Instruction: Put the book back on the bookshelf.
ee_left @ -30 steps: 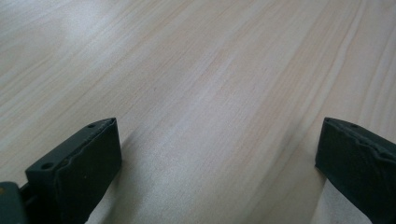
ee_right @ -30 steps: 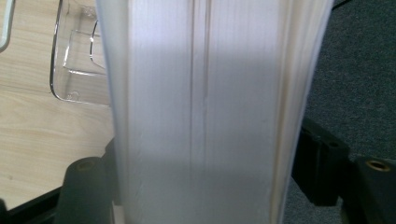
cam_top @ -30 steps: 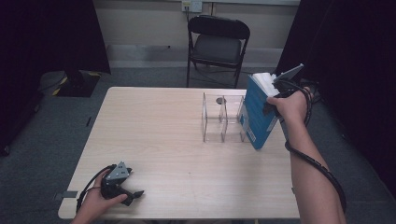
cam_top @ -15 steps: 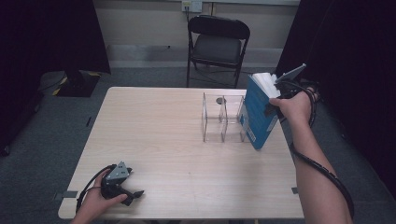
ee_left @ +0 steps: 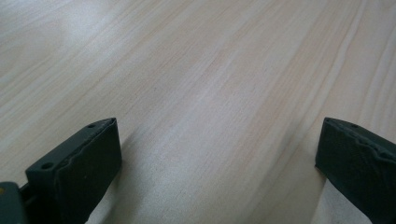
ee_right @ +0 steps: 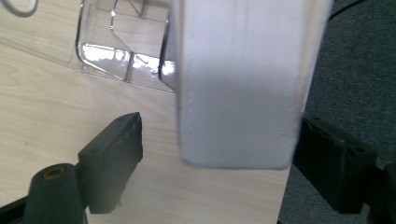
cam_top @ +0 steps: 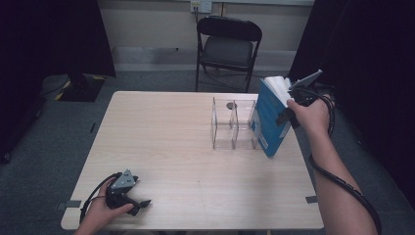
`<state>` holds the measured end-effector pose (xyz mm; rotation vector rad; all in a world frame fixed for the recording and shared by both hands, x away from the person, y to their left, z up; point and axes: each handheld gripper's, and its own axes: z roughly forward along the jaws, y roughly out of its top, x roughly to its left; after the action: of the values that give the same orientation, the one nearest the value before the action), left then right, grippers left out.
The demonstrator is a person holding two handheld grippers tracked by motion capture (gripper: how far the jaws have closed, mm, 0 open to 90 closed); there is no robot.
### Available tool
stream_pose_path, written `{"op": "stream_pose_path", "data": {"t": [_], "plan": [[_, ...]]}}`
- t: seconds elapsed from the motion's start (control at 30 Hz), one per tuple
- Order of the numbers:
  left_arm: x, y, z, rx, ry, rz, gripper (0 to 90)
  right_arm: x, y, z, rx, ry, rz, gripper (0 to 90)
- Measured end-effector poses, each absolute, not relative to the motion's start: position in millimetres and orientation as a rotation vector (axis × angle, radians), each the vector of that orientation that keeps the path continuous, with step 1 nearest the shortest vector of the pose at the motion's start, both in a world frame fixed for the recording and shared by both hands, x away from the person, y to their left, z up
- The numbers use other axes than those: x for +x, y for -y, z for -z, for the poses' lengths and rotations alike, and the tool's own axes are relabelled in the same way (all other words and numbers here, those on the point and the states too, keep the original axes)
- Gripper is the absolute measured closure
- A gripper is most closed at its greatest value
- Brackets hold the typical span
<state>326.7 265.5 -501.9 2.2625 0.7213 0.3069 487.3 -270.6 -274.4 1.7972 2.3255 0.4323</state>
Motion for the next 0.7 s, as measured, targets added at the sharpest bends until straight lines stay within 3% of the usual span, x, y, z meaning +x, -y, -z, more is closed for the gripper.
{"op": "stream_pose_path", "data": {"t": [0.7], "plan": [[327.0,-264.9,502.7,2.251,-0.725,-0.292,0.0,476.1,259.2,283.6,1.684,-2.426,-0.375,16.4]]}}
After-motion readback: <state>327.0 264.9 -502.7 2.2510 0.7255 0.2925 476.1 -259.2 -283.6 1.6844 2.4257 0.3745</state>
